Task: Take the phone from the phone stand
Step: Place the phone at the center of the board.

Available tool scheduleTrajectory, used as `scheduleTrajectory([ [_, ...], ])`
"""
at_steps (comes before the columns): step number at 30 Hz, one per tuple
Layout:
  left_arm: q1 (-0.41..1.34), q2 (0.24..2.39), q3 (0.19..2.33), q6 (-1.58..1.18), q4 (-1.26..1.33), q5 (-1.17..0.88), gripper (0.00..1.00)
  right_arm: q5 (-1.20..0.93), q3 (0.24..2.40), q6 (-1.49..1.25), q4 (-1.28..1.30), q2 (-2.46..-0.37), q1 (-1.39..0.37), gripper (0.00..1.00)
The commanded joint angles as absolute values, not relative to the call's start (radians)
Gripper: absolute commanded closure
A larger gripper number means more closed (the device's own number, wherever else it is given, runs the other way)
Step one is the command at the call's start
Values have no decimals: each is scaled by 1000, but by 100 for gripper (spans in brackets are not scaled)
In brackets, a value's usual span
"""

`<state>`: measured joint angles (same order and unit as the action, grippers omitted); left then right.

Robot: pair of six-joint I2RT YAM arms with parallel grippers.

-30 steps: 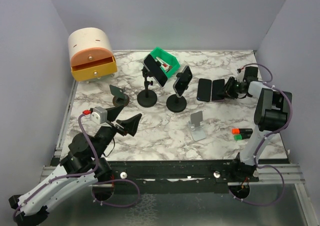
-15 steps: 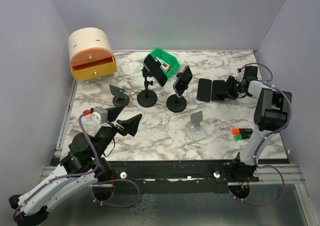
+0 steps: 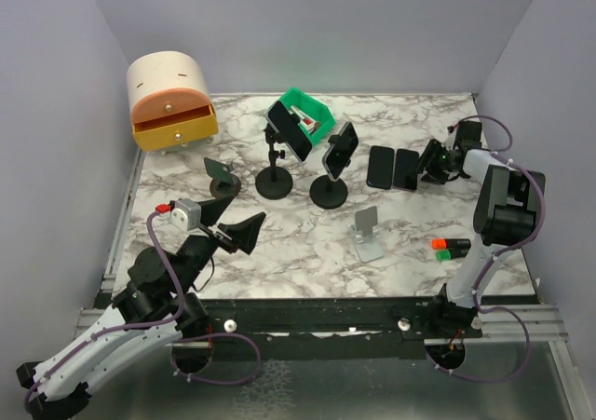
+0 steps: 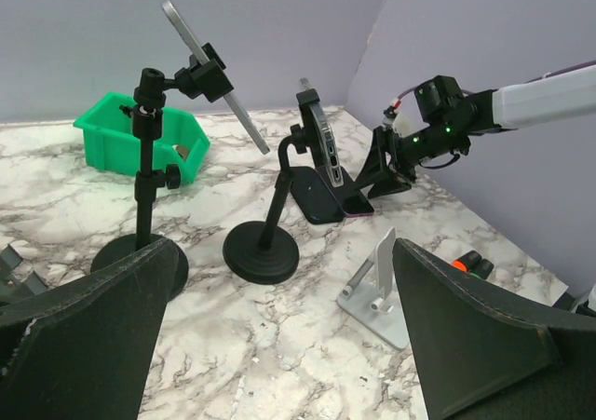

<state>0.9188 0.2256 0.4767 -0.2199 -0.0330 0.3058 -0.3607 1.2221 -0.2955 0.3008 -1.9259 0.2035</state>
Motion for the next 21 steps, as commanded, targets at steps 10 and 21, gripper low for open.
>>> scheduleTrajectory([
  [10,920,233,504,-227,-40,307,2,-86,1136,-429,239,-1641,244,48],
  [21,920,287,531,-294,-66,397,1,-189,1005,-499,82,-1123,52,50],
])
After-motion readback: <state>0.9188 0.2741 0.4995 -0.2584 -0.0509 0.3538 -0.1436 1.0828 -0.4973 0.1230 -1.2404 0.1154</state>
